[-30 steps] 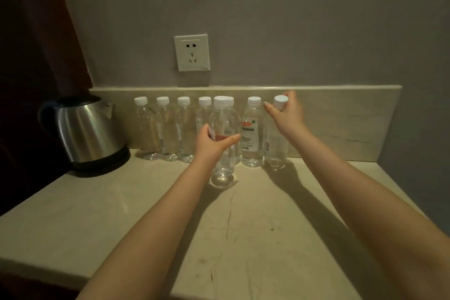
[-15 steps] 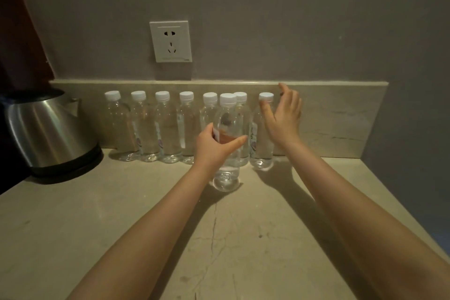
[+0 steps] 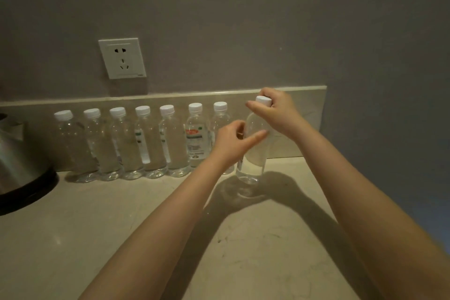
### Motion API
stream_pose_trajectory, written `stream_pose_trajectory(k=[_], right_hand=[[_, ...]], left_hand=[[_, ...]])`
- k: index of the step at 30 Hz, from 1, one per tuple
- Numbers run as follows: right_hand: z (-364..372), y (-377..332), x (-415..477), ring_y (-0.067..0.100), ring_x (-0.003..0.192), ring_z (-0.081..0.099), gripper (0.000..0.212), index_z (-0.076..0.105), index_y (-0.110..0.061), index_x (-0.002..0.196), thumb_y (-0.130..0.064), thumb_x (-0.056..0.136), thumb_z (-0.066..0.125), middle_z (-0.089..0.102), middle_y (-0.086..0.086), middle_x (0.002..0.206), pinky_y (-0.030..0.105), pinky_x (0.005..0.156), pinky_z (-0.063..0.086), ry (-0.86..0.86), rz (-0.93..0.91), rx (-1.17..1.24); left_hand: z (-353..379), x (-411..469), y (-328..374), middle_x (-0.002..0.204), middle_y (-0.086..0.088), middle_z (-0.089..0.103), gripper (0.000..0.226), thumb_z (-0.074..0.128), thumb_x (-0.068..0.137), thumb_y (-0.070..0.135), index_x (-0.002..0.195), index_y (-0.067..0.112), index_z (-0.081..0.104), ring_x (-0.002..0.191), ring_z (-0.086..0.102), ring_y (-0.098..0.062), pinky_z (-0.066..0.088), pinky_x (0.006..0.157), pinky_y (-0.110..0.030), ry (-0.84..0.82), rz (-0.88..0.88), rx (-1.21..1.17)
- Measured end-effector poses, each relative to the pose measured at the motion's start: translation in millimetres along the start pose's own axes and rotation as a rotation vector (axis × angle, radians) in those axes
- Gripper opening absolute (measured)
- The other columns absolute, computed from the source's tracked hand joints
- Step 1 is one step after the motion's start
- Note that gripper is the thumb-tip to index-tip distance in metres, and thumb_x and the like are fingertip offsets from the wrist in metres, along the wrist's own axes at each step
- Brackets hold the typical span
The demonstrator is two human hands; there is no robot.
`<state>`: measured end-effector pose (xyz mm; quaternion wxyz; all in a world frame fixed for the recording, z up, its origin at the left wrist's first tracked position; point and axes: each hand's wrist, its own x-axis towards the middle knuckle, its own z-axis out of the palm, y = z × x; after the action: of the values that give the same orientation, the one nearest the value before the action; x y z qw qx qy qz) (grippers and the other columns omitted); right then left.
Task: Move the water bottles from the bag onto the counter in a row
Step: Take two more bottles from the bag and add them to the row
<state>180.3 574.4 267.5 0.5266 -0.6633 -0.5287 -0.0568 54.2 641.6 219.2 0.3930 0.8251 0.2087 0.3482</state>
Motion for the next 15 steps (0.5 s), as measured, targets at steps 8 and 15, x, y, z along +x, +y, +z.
stream_pose_trajectory(k=[8, 15], right_hand=[[10.2, 13.0, 32.7, 0.011, 0.061, 0.045, 0.032, 0.047, -0.021, 0.075, -0.049, 0.080, 0.063, 0.049, -0.010, 0.064, 0.026, 0.052, 0.034, 0.177, 0.095, -0.056], [46.4, 40.8, 12.2, 0.016, 0.079, 0.050, 0.032, 0.054, -0.013, 0.096, -0.044, 0.089, 0.057, 0.055, -0.002, 0.087, 0.031, 0.070, 0.039, 0.021, 0.133, 0.011]], left_hand=[[-47.2, 43.7, 16.1, 0.098, -0.008, 0.068, 0.018, 0.055, 0.087, 0.010, 0.096, 0.005, 0.070, 0.097, 0.058, -0.025, 0.040, 0.084, -0.032, 0.429, 0.299, 0.447], [-59.6, 49.1, -3.5, 0.116, -0.005, 0.069, 0.029, 0.053, 0.088, 0.015, 0.112, 0.013, 0.069, 0.112, 0.059, -0.023, 0.041, 0.099, -0.037, 0.289, 0.170, 0.601]])
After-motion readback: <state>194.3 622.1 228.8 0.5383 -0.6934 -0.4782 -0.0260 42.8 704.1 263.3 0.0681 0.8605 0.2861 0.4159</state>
